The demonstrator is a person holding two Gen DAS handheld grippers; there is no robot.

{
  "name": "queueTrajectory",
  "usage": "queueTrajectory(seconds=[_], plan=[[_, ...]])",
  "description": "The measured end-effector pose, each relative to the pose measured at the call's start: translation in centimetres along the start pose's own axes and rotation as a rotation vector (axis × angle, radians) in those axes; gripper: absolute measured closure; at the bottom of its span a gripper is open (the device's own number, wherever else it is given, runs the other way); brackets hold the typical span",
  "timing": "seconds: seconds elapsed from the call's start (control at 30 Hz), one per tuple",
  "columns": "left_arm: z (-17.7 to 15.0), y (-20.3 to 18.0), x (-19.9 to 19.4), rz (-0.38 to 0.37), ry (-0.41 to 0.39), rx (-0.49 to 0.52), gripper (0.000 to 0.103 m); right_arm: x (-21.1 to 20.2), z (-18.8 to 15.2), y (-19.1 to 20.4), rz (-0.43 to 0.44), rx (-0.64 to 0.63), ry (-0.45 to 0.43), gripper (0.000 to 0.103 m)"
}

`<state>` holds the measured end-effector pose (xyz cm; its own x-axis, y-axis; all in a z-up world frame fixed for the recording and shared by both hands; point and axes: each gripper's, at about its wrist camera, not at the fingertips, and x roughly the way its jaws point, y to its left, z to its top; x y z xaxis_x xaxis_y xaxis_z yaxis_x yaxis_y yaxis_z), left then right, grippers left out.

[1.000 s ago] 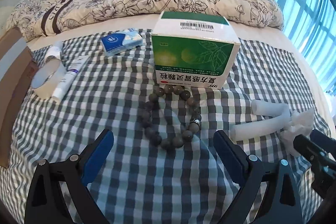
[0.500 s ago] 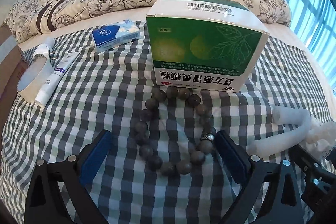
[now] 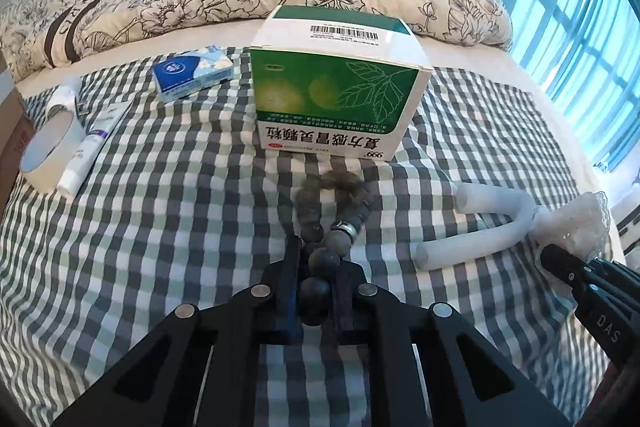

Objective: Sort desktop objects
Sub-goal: 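Grasp the black bead bracelet with the left tool while the right tool grasps the white crumpled bag, then carry the bracelet and the white bag over the cardboard box with both tools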

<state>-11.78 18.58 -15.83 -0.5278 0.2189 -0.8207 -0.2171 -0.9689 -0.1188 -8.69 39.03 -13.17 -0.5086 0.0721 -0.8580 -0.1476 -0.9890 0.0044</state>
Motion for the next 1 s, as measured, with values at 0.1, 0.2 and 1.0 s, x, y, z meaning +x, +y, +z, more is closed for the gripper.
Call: queueTrajectory(seconds=[0.1, 0.2, 1.0], plan=[[-0.5, 0.3, -1.4, 0.006, -0.019, 0.002, 0.092, -1.1, 0.0, 0.5, 0.012, -0.009, -0.012, 0.087], [-0.9, 1.3, -2.8, -0.001, -0.026, -0.031, 0.092, -2.5, -0.3, 1.3, 0.034, -0.018, -0.029, 0.087], [-4.8, 9.6, -18.8, 0.127, -0.218, -0.129, 0.092, -15.0, -3.3, 12.5, 0.223, -0.206, -0.178, 0.087]])
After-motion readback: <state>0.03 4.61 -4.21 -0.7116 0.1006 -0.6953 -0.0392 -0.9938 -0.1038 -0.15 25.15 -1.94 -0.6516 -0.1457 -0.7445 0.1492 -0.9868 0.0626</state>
